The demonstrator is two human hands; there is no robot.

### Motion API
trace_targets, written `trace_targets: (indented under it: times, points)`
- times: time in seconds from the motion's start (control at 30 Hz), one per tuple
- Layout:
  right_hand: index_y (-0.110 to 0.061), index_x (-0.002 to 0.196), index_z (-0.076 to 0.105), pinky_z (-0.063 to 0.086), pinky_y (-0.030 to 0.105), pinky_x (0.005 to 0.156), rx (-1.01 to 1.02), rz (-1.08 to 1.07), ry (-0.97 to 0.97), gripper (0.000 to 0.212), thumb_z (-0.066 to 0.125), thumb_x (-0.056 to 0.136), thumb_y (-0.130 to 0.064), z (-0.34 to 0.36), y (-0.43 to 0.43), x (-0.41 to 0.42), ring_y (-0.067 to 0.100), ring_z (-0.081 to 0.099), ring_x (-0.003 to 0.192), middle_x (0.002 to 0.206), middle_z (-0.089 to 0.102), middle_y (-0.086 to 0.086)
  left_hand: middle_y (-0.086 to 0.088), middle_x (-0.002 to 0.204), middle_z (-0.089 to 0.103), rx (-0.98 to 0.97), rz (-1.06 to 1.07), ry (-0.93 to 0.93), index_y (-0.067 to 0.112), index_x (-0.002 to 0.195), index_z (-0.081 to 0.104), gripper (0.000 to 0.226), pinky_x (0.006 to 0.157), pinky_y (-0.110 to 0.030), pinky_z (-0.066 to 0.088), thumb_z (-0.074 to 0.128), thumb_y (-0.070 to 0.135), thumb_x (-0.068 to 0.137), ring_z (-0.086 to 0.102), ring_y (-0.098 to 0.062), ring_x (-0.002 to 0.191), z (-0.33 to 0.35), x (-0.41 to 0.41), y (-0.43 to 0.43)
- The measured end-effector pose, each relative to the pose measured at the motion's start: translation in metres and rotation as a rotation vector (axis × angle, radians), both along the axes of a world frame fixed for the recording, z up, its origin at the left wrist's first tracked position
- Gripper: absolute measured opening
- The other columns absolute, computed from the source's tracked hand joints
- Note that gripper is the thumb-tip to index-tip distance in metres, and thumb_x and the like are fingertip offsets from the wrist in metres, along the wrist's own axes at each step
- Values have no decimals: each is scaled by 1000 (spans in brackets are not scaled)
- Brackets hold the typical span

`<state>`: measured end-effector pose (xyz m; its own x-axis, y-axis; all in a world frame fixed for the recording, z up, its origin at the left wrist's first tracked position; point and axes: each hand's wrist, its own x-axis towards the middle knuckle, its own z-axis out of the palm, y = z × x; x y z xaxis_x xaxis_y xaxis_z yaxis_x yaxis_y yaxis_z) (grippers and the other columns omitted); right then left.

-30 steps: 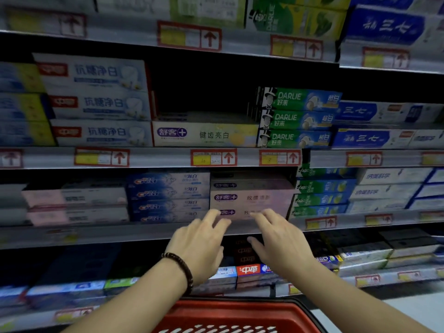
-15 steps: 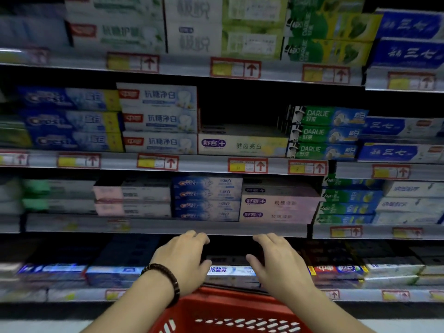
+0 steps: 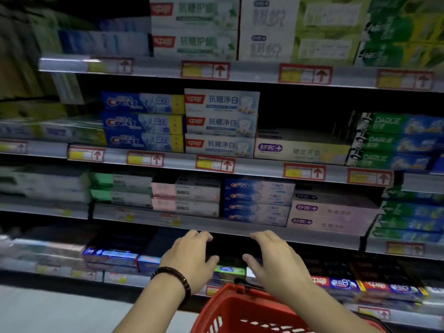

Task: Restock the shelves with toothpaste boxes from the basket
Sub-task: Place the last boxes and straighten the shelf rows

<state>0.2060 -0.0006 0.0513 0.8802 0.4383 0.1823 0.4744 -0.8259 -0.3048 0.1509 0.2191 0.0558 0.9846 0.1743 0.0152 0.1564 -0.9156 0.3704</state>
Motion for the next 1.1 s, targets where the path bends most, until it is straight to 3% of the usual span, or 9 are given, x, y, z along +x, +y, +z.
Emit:
trace_targets:
  times: [0.33, 0.53, 0.63, 0.73, 0.9, 0.97, 1.1]
  points:
    - [-31, 147, 45, 56, 40, 89, -70, 73, -35, 47, 55, 105, -51, 24, 100, 23, 22, 63, 120, 145, 45, -12, 15, 137, 45, -38, 93, -105, 40, 139, 49, 42, 96, -38, 54, 58, 50, 99, 54, -15, 123, 3, 15, 68]
    - [-24, 144, 43, 57, 45, 76, -140, 50, -87, 45, 56, 106, -44, 33, 147, 52, 29, 66, 104, 146, 41, -5, 15, 128, 43, -17, 136, -227, 40, 126, 54, 29, 86, -36, 57, 63, 43, 99, 59, -13, 103, 13, 51, 115]
    - [-22, 140, 41, 50, 41, 67, -164, 7, -133, 43, 59, 104, -38, 38, 167, 71, 32, 67, 100, 137, 45, 0, 14, 131, 40, -2, 135, -306, 37, 128, 52, 35, 78, -38, 57, 67, 37, 96, 62, -15, 94, 18, 76, 131]
    - [-20, 134, 44, 43, 39, 66, -203, -38, -130, 35, 58, 105, -33, 43, 180, 86, 34, 68, 102, 127, 53, 4, 5, 131, 40, 93, 153, -304, 30, 134, 46, 45, 70, -36, 46, 70, 35, 96, 61, -24, 102, 18, 96, 141]
    - [-17, 118, 55, 45, 39, 68, -302, -13, -113, 24, 64, 103, -33, 45, 198, 104, 33, 65, 98, 107, 56, 4, -4, 129, 51, 165, 185, -162, 24, 126, 53, 35, 79, -41, 53, 69, 34, 96, 62, -31, 113, 14, 119, 145]
    - [-17, 116, 58, 48, 40, 68, -326, 4, -109, 22, 66, 102, -32, 46, 202, 108, 32, 64, 95, 100, 52, 2, -6, 136, 52, 186, 190, -144, 24, 135, 52, 43, 84, -43, 56, 68, 33, 96, 63, -34, 115, 7, 124, 147]
    - [-18, 103, 57, 54, 41, 72, -355, 5, -71, 13, 67, 100, -26, 47, 208, 114, 31, 63, 90, 101, 61, 5, -3, 150, 47, 195, 140, -158, 35, 153, 37, 67, 85, -46, 59, 71, 31, 94, 65, -36, 113, -7, 133, 156]
